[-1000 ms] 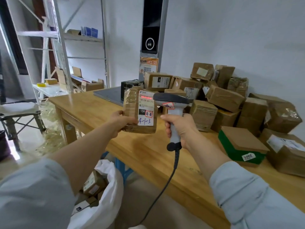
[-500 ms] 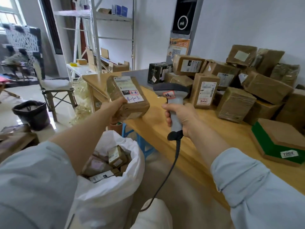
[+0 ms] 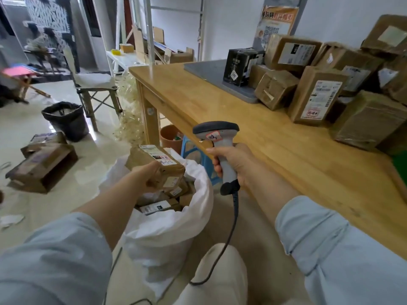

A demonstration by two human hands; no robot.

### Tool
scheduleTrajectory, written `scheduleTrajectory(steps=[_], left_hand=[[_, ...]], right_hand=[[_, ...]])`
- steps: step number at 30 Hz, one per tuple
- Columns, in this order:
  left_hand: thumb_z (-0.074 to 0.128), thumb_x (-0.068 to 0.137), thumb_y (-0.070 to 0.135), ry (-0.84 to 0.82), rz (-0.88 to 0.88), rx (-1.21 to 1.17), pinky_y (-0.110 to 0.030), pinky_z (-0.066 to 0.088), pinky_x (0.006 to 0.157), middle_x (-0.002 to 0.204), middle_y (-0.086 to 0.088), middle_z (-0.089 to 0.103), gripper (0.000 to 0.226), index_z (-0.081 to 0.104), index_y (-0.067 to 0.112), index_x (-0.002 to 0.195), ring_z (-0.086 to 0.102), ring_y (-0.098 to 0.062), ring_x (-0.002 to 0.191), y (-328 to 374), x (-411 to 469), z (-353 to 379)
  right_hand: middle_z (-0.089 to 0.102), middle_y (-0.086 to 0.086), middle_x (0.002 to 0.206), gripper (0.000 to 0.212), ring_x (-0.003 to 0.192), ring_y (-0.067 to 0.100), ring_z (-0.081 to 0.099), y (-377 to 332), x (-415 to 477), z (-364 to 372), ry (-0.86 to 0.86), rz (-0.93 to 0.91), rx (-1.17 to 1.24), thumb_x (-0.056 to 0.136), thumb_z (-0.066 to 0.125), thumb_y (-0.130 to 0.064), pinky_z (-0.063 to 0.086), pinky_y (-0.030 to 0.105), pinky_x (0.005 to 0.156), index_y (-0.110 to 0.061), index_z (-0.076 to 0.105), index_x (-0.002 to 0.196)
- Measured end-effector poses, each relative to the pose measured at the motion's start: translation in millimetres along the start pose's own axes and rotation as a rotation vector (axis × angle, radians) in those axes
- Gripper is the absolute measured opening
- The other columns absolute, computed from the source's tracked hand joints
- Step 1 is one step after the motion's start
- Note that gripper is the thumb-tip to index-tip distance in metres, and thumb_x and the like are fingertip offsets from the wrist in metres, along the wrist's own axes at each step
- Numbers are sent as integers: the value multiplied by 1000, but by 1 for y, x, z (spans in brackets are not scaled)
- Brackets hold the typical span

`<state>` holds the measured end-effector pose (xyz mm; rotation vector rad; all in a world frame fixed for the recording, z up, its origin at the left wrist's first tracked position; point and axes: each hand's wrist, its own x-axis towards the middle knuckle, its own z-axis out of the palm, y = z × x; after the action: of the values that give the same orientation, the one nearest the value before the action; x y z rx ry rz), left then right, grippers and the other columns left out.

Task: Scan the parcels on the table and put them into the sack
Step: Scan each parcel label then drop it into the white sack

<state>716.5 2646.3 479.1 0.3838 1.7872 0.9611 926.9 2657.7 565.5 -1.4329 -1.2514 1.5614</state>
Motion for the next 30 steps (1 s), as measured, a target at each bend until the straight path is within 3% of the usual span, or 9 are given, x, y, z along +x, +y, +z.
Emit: scheduleTrajectory(steps=[4, 7, 9, 15, 17, 19, 21, 25, 30], left_hand=[[59, 91, 43, -13, 87, 14, -41, 50, 84, 139, -17, 47, 62, 41, 10, 140, 51, -37, 122, 13, -1, 19], [58, 92, 37, 37, 196, -22, -43, 49, 94, 121, -13, 54, 55, 44, 7, 136, 52, -33, 112, 32, -15, 45], [57, 91, 36, 36, 324, 4, -41, 50, 91, 105, -10, 56, 51, 50, 2, 129, 53, -27, 100, 47, -28, 67], [56, 92, 37, -71, 675, 122, -38, 45, 100, 133, -8, 54, 54, 47, 11, 139, 55, -25, 115, 77, -96, 155], [55, 93, 37, -159, 696, 136, -41, 43, 104, 136, -7, 53, 52, 47, 13, 139, 51, -27, 121, 81, -122, 192], [56, 93, 35, -265, 689, 143, -43, 45, 102, 127, -7, 56, 49, 48, 14, 137, 54, -26, 113, 80, -152, 227], [55, 93, 31, -371, 707, 164, -41, 47, 99, 115, -5, 58, 46, 50, 12, 135, 55, -22, 100, 74, -178, 261], [56, 95, 25, -521, 785, 261, -38, 52, 92, 108, -4, 56, 46, 47, 9, 138, 54, -18, 90, 58, -222, 320], [56, 96, 18, -660, 805, 351, -36, 53, 93, 135, -7, 53, 47, 45, 14, 142, 56, -18, 105, 46, -258, 376]], right_hand=[[55, 4, 49, 19, 41, 15, 49, 4, 6, -11, 50, 25, 11, 81, 74, -14, 44, 24, 45, -5, 57, 81], [53, 3, 48, 20, 40, 13, 48, 1, 0, -27, 100, 24, 77, 81, 74, -13, 43, 22, 42, -6, 56, 74], [53, 4, 51, 18, 40, 13, 49, -3, -8, -43, 147, -8, 118, 80, 74, -9, 44, 21, 41, -5, 58, 76], [63, 19, 71, 10, 52, 24, 64, -21, -49, -111, 255, -62, 203, 84, 67, 0, 57, 30, 50, 7, 59, 83], [66, 22, 78, 13, 58, 26, 67, -25, -65, -139, 332, -67, 231, 85, 67, -2, 58, 32, 50, 8, 60, 90], [65, 20, 80, 21, 59, 24, 65, -26, -81, -171, 470, -105, 251, 84, 68, -4, 59, 33, 52, 8, 60, 99], [62, 14, 85, 34, 64, 21, 61, -24, -97, -205, 634, -149, 237, 81, 73, -8, 59, 36, 62, 3, 59, 109], [60, 9, 109, 55, 95, 25, 59, -14, -123, -271, 928, -189, 208, 76, 78, -22, 51, 39, 84, -7, 52, 122], [56, 10, 116, 70, 100, 26, 55, 0, -141, -341, 1033, -120, 267, 75, 77, -33, 49, 41, 89, -6, 45, 131]])
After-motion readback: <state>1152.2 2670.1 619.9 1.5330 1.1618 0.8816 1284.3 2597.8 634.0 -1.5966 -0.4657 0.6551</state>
